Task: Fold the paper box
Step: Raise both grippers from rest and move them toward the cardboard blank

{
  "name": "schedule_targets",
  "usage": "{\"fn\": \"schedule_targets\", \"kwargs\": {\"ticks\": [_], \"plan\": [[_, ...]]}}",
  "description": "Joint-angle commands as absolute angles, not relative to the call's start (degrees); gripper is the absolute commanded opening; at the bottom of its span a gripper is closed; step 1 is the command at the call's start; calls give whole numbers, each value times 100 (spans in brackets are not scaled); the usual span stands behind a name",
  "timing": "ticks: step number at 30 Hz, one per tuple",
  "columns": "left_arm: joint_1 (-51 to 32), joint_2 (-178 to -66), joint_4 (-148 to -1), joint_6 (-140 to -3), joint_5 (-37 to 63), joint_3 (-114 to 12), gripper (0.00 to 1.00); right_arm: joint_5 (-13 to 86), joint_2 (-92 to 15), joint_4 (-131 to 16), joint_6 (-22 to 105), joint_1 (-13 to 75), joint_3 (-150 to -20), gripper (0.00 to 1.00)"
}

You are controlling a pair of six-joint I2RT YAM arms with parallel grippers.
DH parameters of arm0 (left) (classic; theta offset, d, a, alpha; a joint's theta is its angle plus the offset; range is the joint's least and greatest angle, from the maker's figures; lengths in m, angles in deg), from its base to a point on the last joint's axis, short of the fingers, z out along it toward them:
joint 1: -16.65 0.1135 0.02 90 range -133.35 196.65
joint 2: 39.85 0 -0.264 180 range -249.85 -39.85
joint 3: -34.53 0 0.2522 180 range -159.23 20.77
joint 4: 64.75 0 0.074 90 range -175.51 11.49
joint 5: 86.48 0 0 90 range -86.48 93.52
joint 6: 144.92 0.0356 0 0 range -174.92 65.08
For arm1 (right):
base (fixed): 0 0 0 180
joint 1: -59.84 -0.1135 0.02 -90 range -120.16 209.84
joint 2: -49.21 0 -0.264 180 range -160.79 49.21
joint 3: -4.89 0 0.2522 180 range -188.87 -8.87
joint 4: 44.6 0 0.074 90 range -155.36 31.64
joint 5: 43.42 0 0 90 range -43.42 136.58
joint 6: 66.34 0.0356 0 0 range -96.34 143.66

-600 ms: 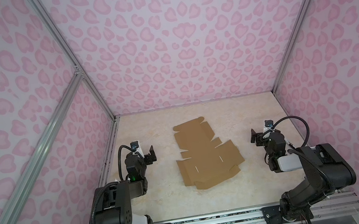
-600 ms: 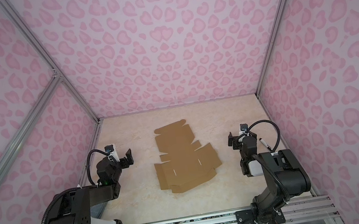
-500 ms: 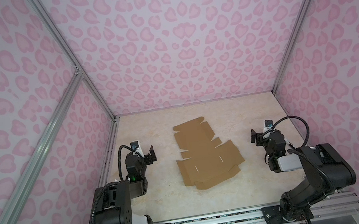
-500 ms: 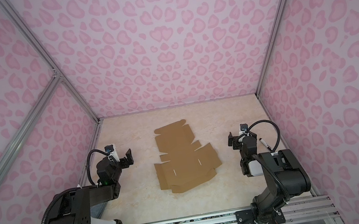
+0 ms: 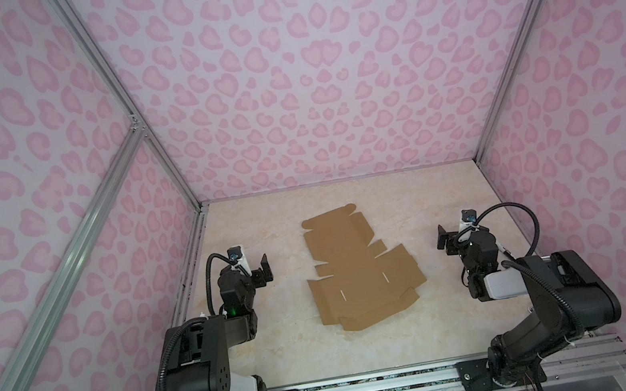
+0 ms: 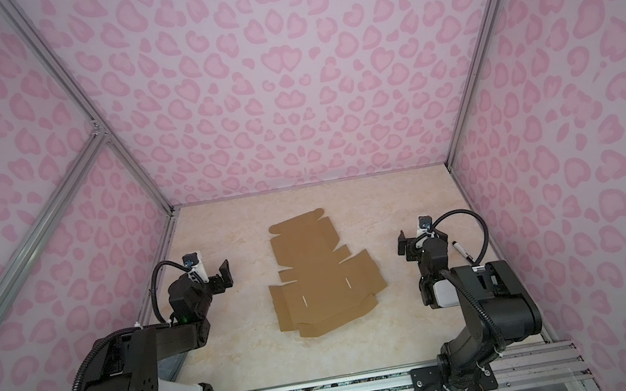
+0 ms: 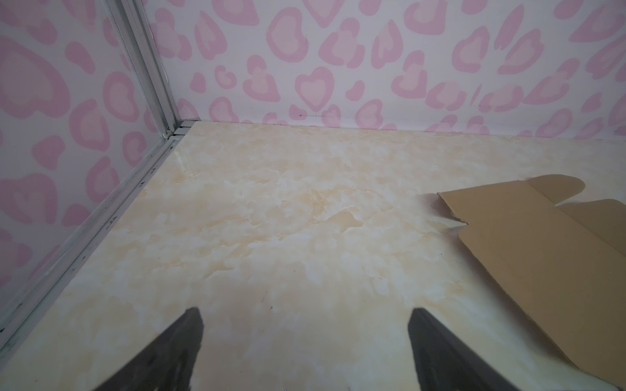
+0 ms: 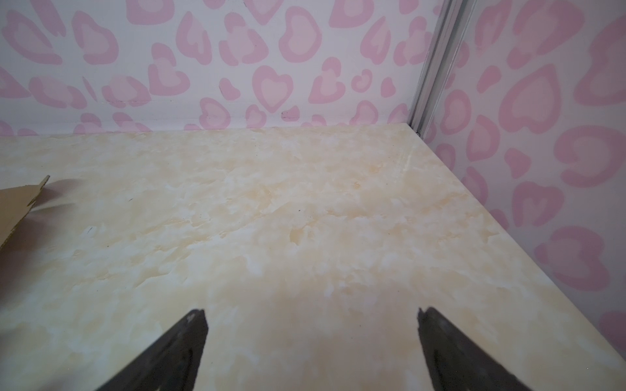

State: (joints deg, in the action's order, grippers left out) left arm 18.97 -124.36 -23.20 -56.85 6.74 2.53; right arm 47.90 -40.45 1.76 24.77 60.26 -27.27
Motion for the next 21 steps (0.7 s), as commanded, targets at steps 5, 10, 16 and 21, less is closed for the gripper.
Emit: {"fn": "schedule_targets", "kwargs": {"ticks": [5,10,16,21], "plan": [[1903,-12421,-2209,-5651,725,214,97,4807,-4060,202,2499,6019,-2735,100],[1914,-12422,-2211,-5650,730,210,97,4803,-4056,203,2498,6019,-2730,100],[1904,-12417,-2209,-5651,729,219,97,5091,-3980,352,2506,5943,-2635,100],[1893,-11940,-3181,-5836,175,-175,97,6475,-2550,-607,1978,5139,-2621,100]]}}
